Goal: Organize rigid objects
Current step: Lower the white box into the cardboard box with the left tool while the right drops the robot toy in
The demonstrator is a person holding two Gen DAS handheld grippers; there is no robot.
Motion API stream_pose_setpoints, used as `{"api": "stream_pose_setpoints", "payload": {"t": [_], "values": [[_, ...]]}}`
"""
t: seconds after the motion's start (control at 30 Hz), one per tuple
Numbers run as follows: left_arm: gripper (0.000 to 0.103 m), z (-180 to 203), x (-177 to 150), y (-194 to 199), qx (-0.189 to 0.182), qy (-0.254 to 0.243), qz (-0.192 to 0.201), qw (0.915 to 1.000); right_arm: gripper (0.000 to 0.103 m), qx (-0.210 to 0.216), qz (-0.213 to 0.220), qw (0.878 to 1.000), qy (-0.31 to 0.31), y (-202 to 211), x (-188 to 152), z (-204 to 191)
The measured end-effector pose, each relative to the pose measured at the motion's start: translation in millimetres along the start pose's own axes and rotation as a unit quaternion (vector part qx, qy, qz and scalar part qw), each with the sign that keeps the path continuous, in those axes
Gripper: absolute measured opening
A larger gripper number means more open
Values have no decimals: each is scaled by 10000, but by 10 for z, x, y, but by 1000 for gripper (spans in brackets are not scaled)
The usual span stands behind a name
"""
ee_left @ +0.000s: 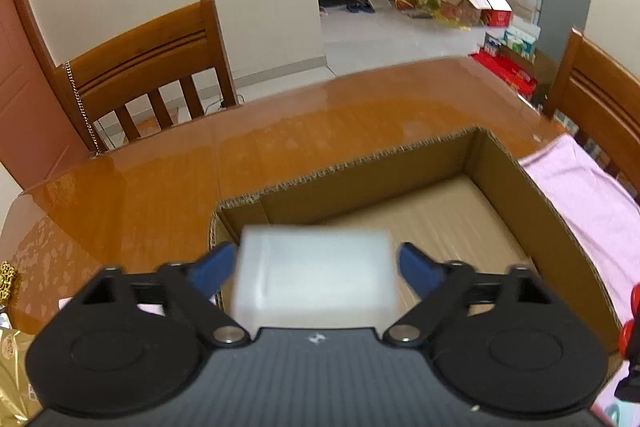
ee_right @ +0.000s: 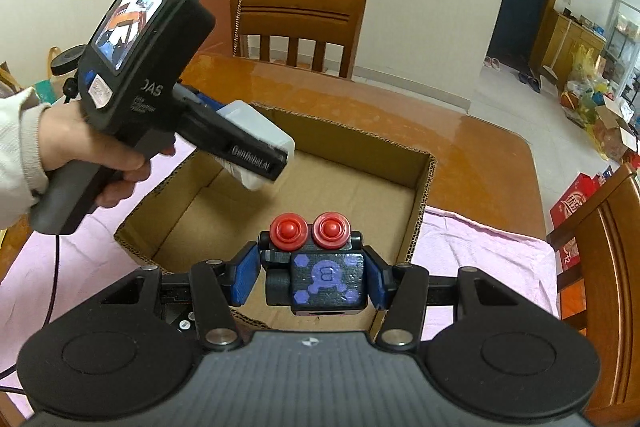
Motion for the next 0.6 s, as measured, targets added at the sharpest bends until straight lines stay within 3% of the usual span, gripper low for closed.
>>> {"api": "stream_pose_setpoints", "payload": {"t": [0.33,0.6], "values": [[99,-190,-219,350,-32,149,71,9999,59,-33,-114,9999,-3,-198,136,70],[101,-488,-566,743,134,621,252,9977,59,-98,-178,9997,127,-429,499,142]]}}
Point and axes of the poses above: each gripper's, at about its wrist camera, not at the fingertips, and y roughly against the way its jaws point, z to its right, x to its top, the point moved 7 cm from there along -y, roughly the way its jaws point, and after that the axes turned 15 degrees about -z, right-handed, at the moved point
